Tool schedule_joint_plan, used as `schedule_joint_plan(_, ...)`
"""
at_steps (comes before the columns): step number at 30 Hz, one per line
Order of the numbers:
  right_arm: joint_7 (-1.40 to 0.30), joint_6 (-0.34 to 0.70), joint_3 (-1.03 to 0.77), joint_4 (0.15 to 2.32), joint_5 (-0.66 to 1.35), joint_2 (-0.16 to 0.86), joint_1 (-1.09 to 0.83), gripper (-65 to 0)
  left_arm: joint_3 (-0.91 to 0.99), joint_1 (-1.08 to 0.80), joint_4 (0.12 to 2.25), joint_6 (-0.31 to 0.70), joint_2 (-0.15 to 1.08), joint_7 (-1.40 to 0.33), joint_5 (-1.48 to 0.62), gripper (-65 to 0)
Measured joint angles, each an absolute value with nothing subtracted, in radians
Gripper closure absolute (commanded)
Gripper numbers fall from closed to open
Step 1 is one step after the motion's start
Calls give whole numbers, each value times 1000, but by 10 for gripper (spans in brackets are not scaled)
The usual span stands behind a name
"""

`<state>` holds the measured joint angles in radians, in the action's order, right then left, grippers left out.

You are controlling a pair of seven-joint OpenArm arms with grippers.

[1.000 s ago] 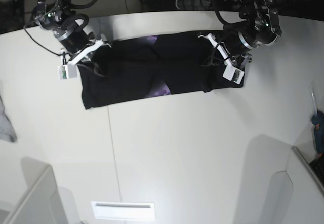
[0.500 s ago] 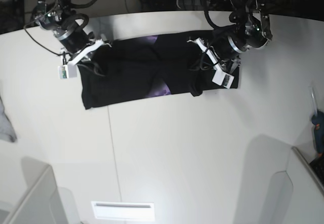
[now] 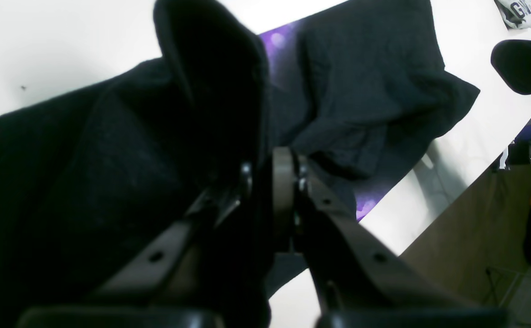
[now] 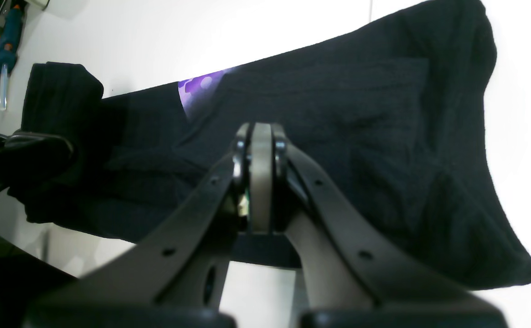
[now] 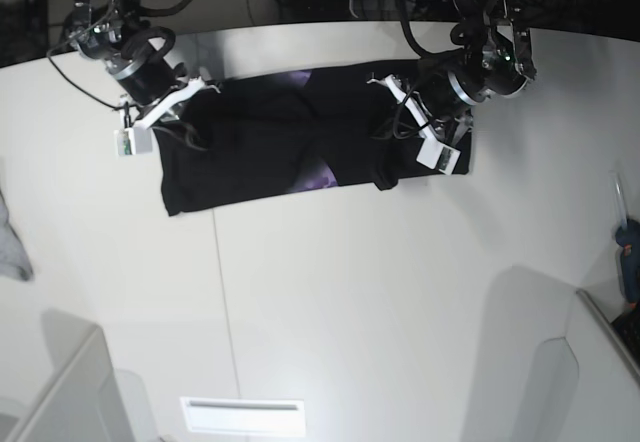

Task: Fold the T-shirt properly
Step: 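Fold the strip end held by the left gripper toward the right gripper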

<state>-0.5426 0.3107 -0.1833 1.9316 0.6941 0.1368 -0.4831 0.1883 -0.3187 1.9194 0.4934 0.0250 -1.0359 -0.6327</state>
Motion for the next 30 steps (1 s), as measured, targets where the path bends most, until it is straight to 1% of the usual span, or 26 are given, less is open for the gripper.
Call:
schedule_joint_plan(14, -543, 311, -183, 1932, 694, 137, -483, 0, 188, -319, 1919, 493, 25, -1036, -633, 0)
schedule_joint_plan(18, -543, 311, -183, 1932, 694, 137, -483, 0, 188, -319, 1919, 493, 25, -1036, -633, -163)
schedule_joint_plan(25, -543, 311, -183, 1932, 694, 137, -483, 0, 188, -319, 1918, 493, 25, -1036, -636, -385)
schedule_joint_plan(27, -543, 311, -183, 1932, 694, 137, -483, 0, 188, -319, 1918, 493, 25, -1036, -636, -410)
schedule_joint_plan(30, -543, 311, -183, 1932, 694, 137, -483, 0, 167, -319, 1917, 493, 26, -1036, -636, -413)
